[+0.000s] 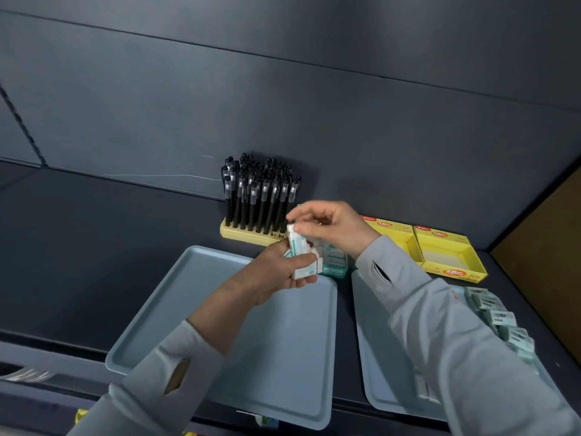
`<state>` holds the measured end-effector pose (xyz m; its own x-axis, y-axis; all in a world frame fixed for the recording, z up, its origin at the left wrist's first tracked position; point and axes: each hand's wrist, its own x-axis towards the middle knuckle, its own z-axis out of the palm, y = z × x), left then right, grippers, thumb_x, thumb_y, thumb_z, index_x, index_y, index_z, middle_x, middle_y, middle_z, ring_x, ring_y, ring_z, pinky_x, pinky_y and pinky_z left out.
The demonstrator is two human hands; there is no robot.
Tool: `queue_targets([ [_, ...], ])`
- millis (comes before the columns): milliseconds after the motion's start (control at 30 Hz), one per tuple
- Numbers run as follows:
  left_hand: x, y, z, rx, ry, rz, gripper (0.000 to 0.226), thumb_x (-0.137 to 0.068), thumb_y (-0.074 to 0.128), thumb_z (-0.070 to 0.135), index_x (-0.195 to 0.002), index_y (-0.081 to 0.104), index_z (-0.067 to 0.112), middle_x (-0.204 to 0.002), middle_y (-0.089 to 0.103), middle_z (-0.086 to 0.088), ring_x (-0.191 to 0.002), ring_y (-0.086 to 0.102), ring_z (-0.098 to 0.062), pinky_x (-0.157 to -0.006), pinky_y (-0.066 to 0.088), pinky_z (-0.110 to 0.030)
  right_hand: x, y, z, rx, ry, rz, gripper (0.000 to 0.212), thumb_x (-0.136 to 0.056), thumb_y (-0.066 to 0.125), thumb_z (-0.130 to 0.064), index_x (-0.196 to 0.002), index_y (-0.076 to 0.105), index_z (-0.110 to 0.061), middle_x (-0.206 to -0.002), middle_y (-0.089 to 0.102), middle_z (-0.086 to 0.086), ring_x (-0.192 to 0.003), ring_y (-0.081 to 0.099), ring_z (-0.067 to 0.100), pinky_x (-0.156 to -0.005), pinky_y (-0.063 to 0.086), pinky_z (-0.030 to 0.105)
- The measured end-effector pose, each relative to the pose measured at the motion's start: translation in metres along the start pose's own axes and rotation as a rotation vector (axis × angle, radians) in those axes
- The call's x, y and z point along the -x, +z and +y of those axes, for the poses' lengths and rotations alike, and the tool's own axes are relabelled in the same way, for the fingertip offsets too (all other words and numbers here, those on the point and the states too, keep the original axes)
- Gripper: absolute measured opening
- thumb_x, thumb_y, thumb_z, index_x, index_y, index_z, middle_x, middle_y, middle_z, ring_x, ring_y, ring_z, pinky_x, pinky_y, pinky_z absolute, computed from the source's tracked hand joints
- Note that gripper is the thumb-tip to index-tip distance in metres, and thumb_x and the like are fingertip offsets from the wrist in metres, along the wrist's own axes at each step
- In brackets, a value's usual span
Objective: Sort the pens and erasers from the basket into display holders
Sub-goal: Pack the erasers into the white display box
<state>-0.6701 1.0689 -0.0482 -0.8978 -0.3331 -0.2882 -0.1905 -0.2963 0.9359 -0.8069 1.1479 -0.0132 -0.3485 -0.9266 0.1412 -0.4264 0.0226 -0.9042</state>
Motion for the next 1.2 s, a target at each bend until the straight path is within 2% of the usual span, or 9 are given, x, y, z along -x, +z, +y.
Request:
queue_targets([
  [167, -0.001, -0.009, -0.003, 0.206, 0.005, 0.088, 0.027, -0.094, 0.058, 0.006, -0.121, 0.056, 0.006, -0.115, 0.066, -0.015, -0.096, 0.067, -0.026, -0.064, 0.055, -0.02, 0.002, -0.018, 0.031, -0.046, 0.068, 0.386, 0.019, -0.092, 0.059, 0.002, -0.093, 0.069, -0.014, -0.074, 0.059, 0.006, -0.053, 0.056, 0.01, -0.058, 0.051, 0.02],
  [267, -0.001, -0.017, -0.004, 0.422, -0.021, 0.186, 0.017, -0.099, 0.048, 0.007, -0.113, 0.057, 0.003, -0.113, 0.065, -0.019, -0.095, 0.065, -0.029, -0.062, 0.059, -0.026, 0.006, -0.016, 0.048, 0.078, 0.22, 0.341, 0.025, -0.09, 0.06, 0.003, -0.084, 0.07, -0.019, -0.076, 0.061, 0.005, -0.053, 0.062, 0.009, -0.064, 0.057, 0.024],
  [333, -0.001, -0.023, -0.007, 0.516, -0.006, 0.219, 0.017, -0.1, 0.045, 0.005, -0.11, 0.057, 0.0, -0.112, 0.065, -0.02, -0.093, 0.066, -0.028, -0.073, 0.06, -0.031, 0.009, -0.011, 0.052, 0.234, 0.298, 0.244, 0.015, -0.085, 0.07, -0.004, -0.091, 0.073, -0.017, -0.086, 0.062, 0.001, -0.067, 0.065, 0.01, -0.074, 0.054, 0.023],
  [400, 0.001, -0.028, -0.01, 0.521, 0.028, 0.225, 0.016, -0.099, 0.045, 0.0, -0.109, 0.057, -0.004, -0.11, 0.067, -0.019, -0.096, 0.067, -0.027, -0.081, 0.059, -0.033, 0.01, -0.006, 0.053, 0.477, 0.28, 0.198, 0.021, -0.078, 0.078, -0.016, -0.098, 0.074, -0.017, -0.095, 0.063, -0.004, -0.082, 0.061, 0.011, -0.077, 0.048, 0.021],
  [533, 0.004, -0.031, -0.015, 0.561, 0.089, 0.197, 0.017, -0.098, 0.046, -0.002, -0.107, 0.059, -0.006, -0.11, 0.069, -0.021, -0.098, 0.069, -0.028, -0.085, 0.057, -0.035, 0.008, 0.006, 0.052, 0.671, 0.159, 0.216, 0.023, -0.076, 0.08, -0.026, -0.096, 0.073, -0.018, -0.094, 0.067, 0.0, -0.081, 0.062, 0.015, -0.078, 0.051, 0.027],
  [767, 0.003, -0.03, -0.018, 0.553, 0.148, 0.202, 0.026, -0.097, 0.049, -0.001, -0.122, 0.053, -0.009, -0.117, 0.066, -0.023, -0.104, 0.067, -0.033, -0.08, 0.059, -0.032, 0.005, 0.01, 0.055, 0.762, 0.149, 0.215, 0.02, -0.079, 0.077, -0.028, -0.096, 0.073, -0.019, -0.093, 0.064, 0.0, -0.081, 0.06, 0.015, -0.078, 0.05, 0.029],
  [900, 0.001, -0.027, -0.021, 0.532, 0.165, 0.211, 0.028, -0.097, 0.05, 0.0, -0.123, 0.052, -0.008, -0.119, 0.065, -0.022, -0.104, 0.067, -0.032, -0.082, 0.058, -0.032, 0.004, 0.012, 0.036, 0.391, 0.149, 0.299, 0.012, -0.09, 0.066, -0.029, -0.091, 0.073, -0.02, -0.081, 0.068, -0.013, -0.078, 0.063, 0.008, -0.074, 0.05, 0.025],
  [1033, -0.001, -0.025, -0.02, 0.426, 0.175, 0.19, 0.029, -0.097, 0.053, 0.005, -0.125, 0.054, -0.002, -0.116, 0.067, -0.019, -0.102, 0.068, -0.025, -0.087, 0.056, -0.032, 0.008, 0.02, 0.02, -0.044, 0.196, 0.089, 0.013, -0.09, 0.066, -0.009, -0.094, 0.069, -0.021, -0.07, 0.067, -0.003, -0.066, 0.061, 0.011, -0.056, 0.05, 0.022],
  [1200, 0.001, -0.025, -0.018, 0.401, 0.173, 0.155, 0.032, -0.095, 0.055, 0.004, -0.127, 0.052, -0.001, -0.119, 0.066, -0.019, -0.098, 0.068, -0.025, -0.079, 0.058, -0.029, 0.012, 0.016, 0.018, -0.18, 0.286, 0.081, 0.015, -0.086, 0.071, -0.007, -0.094, 0.068, -0.019, -0.089, 0.065, -0.002, -0.074, 0.06, 0.011, -0.071, 0.054, 0.027],
])
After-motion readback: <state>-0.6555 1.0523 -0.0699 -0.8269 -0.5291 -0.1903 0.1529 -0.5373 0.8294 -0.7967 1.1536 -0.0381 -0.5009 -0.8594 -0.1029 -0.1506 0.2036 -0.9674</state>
